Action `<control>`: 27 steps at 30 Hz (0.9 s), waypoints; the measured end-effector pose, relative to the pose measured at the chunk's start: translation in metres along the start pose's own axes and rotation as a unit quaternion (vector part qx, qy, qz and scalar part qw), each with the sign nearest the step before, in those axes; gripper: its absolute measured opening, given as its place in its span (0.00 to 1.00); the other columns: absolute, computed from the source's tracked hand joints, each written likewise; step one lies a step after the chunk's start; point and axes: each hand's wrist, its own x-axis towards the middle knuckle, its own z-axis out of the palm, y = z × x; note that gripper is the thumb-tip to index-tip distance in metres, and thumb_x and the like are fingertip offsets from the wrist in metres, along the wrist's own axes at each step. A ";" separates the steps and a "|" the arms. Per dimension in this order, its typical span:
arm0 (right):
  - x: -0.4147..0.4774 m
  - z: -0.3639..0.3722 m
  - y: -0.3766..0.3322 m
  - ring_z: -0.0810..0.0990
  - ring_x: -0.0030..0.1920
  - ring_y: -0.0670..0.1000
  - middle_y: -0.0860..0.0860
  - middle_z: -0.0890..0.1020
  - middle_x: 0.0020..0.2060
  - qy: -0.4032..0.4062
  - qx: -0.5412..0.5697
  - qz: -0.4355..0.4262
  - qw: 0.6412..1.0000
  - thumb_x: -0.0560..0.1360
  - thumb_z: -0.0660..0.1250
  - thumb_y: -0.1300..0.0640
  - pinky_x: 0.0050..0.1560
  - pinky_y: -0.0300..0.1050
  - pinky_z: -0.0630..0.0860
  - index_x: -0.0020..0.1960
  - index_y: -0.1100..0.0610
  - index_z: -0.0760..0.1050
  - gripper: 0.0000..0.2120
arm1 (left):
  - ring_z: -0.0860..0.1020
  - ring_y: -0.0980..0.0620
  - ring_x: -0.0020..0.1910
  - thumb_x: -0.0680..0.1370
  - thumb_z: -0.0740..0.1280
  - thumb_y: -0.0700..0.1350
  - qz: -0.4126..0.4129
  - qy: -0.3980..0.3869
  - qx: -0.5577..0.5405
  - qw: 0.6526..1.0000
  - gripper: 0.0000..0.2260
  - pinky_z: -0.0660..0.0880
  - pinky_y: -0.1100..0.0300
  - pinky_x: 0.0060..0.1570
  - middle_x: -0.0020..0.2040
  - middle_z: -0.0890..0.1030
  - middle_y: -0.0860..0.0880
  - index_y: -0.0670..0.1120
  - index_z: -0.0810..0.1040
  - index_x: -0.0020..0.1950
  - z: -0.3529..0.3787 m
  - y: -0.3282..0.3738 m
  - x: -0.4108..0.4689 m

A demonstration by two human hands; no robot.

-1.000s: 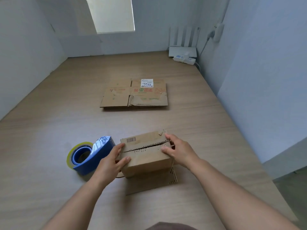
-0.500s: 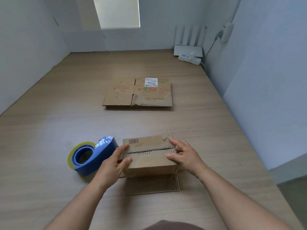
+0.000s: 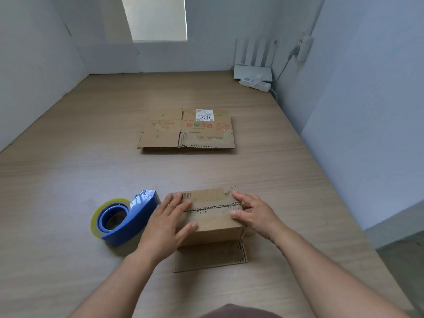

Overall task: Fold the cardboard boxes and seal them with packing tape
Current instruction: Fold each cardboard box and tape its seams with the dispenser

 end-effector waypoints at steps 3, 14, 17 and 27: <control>-0.003 0.008 0.000 0.67 0.64 0.43 0.45 0.69 0.61 0.000 -0.056 -0.017 0.998 0.73 0.71 0.52 0.66 0.34 0.59 0.72 0.46 0.66 0.29 | 0.39 0.62 0.75 0.77 0.56 0.65 0.007 -0.013 -0.004 1.000 0.30 0.41 0.58 0.74 0.78 0.47 0.59 0.58 0.55 0.77 -0.005 0.000 0.000; -0.002 0.009 0.000 0.68 0.63 0.44 0.43 0.71 0.61 0.012 -0.041 0.016 0.999 0.71 0.73 0.50 0.65 0.36 0.61 0.70 0.43 0.68 0.29 | 0.76 0.48 0.44 0.73 0.64 0.65 -0.329 -0.042 0.101 0.938 0.26 0.73 0.57 0.40 0.50 0.79 0.48 0.46 0.72 0.59 -0.035 -0.070 -0.012; -0.002 0.008 -0.003 0.69 0.62 0.44 0.43 0.70 0.60 0.013 -0.047 0.025 0.998 0.71 0.73 0.50 0.65 0.36 0.62 0.70 0.42 0.68 0.29 | 0.76 0.53 0.38 0.72 0.64 0.67 -0.315 -0.067 0.129 0.938 0.22 0.69 0.61 0.33 0.39 0.78 0.53 0.49 0.74 0.50 -0.035 -0.076 0.003; -0.002 0.006 -0.007 0.66 0.67 0.47 0.45 0.68 0.64 0.012 -0.074 0.021 0.997 0.71 0.73 0.50 0.65 0.34 0.57 0.70 0.43 0.68 0.29 | 0.76 0.51 0.38 0.73 0.68 0.60 -0.267 0.035 -0.047 0.962 0.15 0.71 0.58 0.35 0.46 0.78 0.50 0.49 0.76 0.43 -0.065 -0.079 0.016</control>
